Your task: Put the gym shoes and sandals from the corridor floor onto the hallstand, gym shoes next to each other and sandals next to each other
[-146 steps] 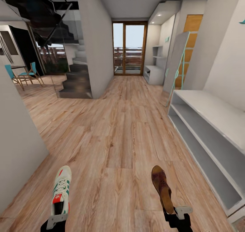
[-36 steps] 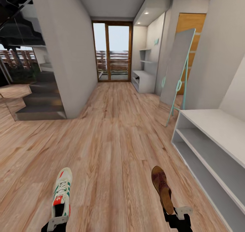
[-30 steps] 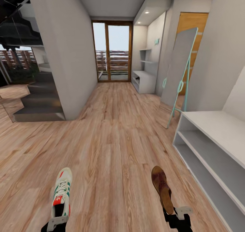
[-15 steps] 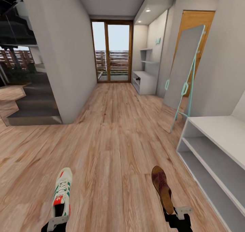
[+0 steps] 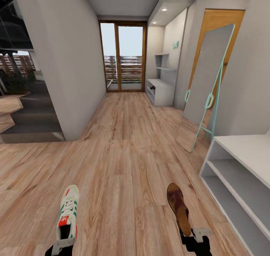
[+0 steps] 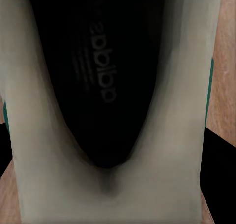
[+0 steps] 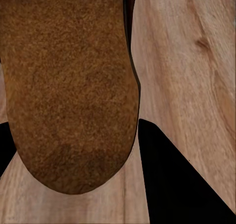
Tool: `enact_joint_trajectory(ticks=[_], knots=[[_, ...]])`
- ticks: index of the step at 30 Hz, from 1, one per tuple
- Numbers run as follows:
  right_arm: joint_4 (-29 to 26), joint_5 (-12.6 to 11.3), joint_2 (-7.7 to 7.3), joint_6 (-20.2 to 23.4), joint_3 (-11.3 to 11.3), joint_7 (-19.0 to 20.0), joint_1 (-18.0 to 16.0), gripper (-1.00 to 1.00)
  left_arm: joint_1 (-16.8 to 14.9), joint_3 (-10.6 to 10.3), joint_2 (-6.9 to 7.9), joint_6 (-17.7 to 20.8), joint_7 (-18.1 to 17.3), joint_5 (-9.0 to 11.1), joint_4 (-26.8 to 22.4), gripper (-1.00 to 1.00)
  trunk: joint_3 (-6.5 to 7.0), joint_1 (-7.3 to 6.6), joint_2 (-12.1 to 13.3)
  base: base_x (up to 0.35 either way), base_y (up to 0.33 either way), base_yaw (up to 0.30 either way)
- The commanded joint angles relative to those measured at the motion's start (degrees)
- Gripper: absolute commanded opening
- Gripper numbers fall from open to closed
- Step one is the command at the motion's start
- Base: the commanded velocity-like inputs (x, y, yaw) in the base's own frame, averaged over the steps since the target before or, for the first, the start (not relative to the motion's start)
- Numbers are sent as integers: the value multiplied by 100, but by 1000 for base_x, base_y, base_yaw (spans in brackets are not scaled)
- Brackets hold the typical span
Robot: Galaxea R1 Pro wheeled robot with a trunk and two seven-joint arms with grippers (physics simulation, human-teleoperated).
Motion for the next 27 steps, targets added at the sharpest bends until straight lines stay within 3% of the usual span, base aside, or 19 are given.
enact_joint_trajectory(ticks=[1,27], knots=[[3,34,0,-14,-55,32,-4,-100,-7,49,-3,-22,-42,-42,2,-100,-5,2,-2,336,0,0],[2,34,-1,-14,-64,39,-4,-100,-4,49,-7,-22,-41,-42,2,-100,-5,2,-2,336,0,0]])
